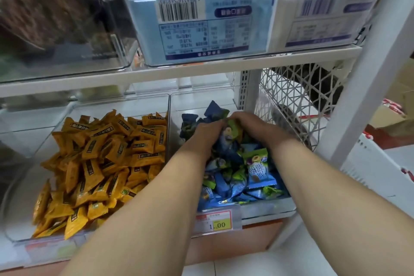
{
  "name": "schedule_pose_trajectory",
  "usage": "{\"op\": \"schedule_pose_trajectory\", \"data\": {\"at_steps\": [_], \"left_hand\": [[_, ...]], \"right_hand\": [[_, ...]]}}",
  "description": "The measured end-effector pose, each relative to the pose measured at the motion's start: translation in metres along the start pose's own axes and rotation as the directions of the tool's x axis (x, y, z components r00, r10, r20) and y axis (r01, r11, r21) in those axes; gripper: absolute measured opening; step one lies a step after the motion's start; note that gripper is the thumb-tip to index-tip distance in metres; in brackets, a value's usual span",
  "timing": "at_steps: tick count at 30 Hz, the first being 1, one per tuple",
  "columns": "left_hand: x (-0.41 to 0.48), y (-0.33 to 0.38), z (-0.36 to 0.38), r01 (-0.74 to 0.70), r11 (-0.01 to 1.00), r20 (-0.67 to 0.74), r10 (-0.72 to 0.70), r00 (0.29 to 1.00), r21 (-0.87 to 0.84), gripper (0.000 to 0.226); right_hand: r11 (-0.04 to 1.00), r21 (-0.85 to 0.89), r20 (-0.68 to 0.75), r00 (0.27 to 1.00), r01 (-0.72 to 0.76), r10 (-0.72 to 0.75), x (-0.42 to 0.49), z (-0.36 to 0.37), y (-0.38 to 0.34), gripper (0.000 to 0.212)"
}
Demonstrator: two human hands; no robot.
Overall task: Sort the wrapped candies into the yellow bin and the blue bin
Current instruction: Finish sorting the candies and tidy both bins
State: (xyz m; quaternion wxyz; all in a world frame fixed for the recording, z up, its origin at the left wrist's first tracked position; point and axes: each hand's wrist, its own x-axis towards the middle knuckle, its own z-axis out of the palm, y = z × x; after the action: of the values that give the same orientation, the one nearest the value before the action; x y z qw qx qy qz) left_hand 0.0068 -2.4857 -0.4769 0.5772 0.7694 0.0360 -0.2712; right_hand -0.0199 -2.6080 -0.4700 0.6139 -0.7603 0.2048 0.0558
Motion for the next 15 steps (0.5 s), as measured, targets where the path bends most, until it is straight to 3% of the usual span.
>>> {"op": "schedule_pose_trajectory", "data": {"at_steps": [2,4,6,10,15], "left_hand": [[0.001,0.002,-0.003,-0.072,0.993,-0.059,0.067,0.996,-0.09,0.057],[-0.001,0.004,-0.011,-0.085,0.956,-0.021,0.082,0.996,-0.28,0.027],[-0.014,0.006,-0.02,-0.181,0.95,-0.113,0.157,0.981,-0.253,0.005],[-0.034,0.011,-0.027,-0.24,0.93,-0.006,0.248,0.969,-0.277,0.016],[-0.046,0.009,-0.036,-0.152,0.937,0.082,0.186,0.979,-0.314,0.013]], "right_hand": [[0.999,0.043,-0.058,0.998,0.01,-0.007,-0.004,-0.003,-0.002,0.015],[0.988,0.156,-0.076,0.997,-0.001,0.013,-0.009,-0.006,-0.007,0.014],[0.97,0.244,-0.061,0.998,0.004,0.011,-0.015,-0.009,-0.011,0.017],[0.958,0.285,-0.004,0.999,0.046,-0.047,-0.031,-0.018,-0.014,0.028],[0.96,0.272,0.114,0.989,0.064,-0.098,-0.049,-0.021,-0.008,0.03]]}}
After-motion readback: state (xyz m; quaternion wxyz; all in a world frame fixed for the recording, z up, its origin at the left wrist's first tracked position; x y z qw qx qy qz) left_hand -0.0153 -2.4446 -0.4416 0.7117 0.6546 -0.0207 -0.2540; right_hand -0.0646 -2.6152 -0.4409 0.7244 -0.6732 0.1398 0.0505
